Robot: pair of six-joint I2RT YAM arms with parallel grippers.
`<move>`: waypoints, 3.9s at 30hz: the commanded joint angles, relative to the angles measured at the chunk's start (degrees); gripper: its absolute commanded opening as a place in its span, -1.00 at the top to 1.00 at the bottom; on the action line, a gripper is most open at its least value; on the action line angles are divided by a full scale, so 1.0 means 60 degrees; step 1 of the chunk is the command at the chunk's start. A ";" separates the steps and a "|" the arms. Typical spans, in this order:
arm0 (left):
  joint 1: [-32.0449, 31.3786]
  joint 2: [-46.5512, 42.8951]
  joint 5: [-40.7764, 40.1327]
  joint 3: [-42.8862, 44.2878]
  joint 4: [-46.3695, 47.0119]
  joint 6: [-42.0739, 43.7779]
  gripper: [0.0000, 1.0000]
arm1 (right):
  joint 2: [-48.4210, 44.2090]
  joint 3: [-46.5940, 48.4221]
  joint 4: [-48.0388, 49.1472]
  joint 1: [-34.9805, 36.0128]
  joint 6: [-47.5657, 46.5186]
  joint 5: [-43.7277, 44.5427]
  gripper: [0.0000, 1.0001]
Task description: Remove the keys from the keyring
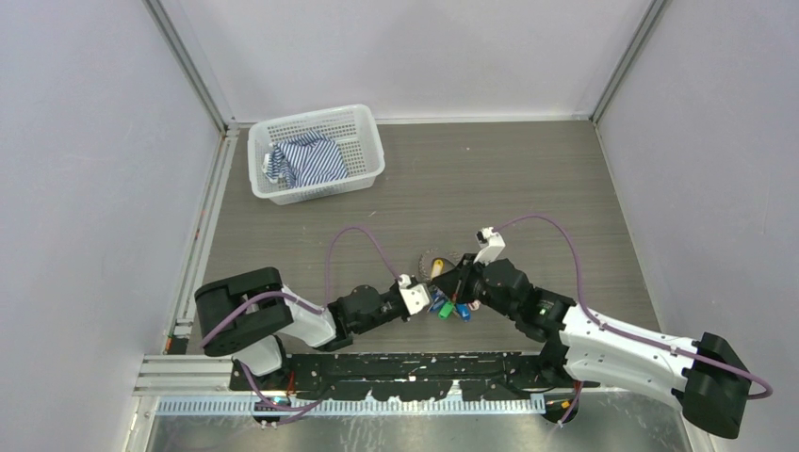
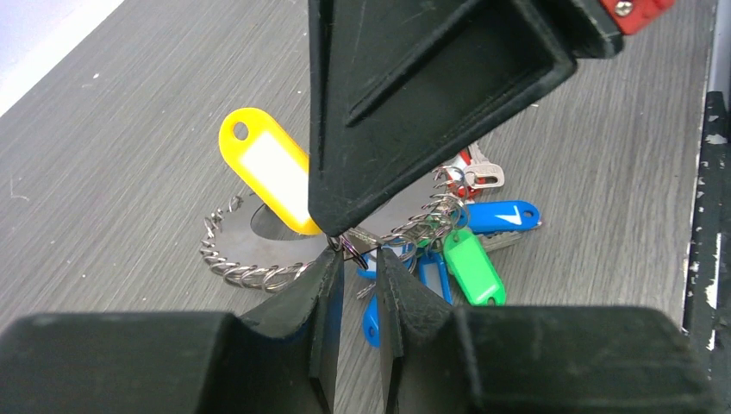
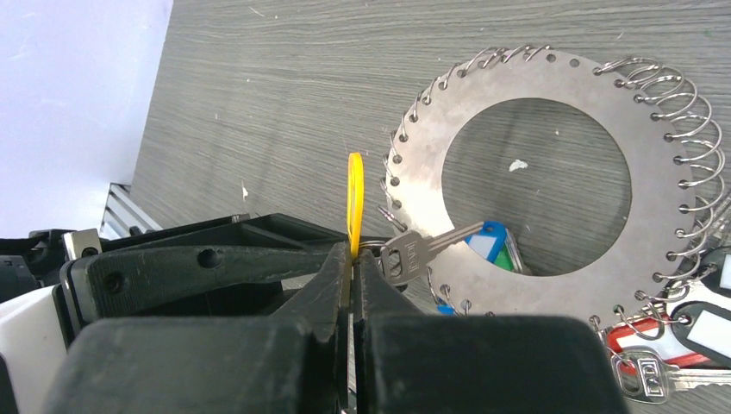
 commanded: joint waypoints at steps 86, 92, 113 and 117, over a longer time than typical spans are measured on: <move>-0.0809 -0.1995 -0.3607 0.1441 -0.3606 -0.0783 0.99 | -0.2755 -0.0576 -0.0854 -0.0052 0.0905 0.0279 0.99; -0.1209 -0.1704 -0.4244 0.1382 -0.3025 -0.0370 0.99 | -0.2749 -0.0560 -0.1330 -0.0041 0.0991 0.0377 0.99; -0.1471 -0.1436 -0.4921 0.1457 -0.2500 -0.0245 0.99 | -0.0265 -0.0081 -0.0652 -0.0028 0.0298 -0.1297 0.98; -0.1544 -0.1391 -0.4780 0.1488 -0.2498 -0.0167 0.99 | -0.0041 0.0099 -0.0890 -0.0028 0.0200 -0.1180 0.98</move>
